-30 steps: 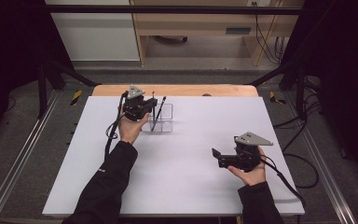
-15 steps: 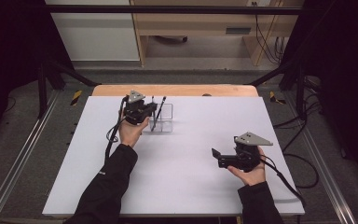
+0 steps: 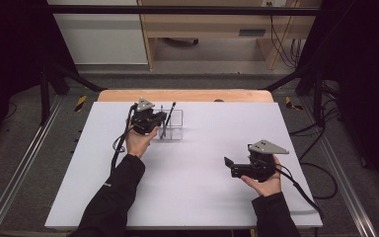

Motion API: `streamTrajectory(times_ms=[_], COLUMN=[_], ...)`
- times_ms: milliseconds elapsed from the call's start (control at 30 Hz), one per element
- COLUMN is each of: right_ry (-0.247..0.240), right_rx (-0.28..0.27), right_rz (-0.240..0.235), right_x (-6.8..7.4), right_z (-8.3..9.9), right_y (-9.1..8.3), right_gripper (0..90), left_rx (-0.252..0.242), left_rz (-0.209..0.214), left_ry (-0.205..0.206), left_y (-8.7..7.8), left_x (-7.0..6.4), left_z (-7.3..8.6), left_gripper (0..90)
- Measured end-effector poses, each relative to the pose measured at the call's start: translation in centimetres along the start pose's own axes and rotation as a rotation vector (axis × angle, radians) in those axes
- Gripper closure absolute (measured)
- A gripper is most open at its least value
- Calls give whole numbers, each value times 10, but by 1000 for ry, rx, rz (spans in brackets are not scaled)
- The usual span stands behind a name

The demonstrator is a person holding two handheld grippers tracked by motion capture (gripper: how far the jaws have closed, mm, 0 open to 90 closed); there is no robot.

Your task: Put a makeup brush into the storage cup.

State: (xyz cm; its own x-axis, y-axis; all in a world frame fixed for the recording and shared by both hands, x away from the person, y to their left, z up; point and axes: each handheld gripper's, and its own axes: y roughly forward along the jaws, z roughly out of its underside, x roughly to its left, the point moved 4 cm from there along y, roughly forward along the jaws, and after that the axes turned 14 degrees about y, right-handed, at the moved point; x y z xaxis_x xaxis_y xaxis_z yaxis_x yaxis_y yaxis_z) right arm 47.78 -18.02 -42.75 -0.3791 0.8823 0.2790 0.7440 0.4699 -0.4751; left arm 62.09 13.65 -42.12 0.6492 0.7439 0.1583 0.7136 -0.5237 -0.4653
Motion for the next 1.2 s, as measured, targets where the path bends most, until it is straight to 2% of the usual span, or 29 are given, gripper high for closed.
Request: streamTrajectory(times_ms=[67, 333, 500, 600, 967, 1200], right_ry=[1, 8, 8, 8, 11, 9], right_rx=[-1, -10, -12, -16, -24, -31], right_rz=[0, -1, -3, -7, -13, -20], right_x=[0, 0, 0, 0, 0, 0], right_z=[0, -2, -2, -2, -3, -4], right_y=[0, -2, -3, -3, -5, -6], right_gripper=[44, 43, 42, 41, 39, 36], left_rx=[-14, -46, -56, -78, -118, -133], left_rz=[4, 10, 23, 27, 30, 28], left_ry=[-8, 11, 22, 20, 21, 41], left_y=[-4, -29, -44, -53, -88, -105], left_x=[0, -1, -4, -6, -15, -20], left_z=[-1, -9, -9, -9, 1, 9], left_gripper=[763, 630, 560, 519, 397, 336])
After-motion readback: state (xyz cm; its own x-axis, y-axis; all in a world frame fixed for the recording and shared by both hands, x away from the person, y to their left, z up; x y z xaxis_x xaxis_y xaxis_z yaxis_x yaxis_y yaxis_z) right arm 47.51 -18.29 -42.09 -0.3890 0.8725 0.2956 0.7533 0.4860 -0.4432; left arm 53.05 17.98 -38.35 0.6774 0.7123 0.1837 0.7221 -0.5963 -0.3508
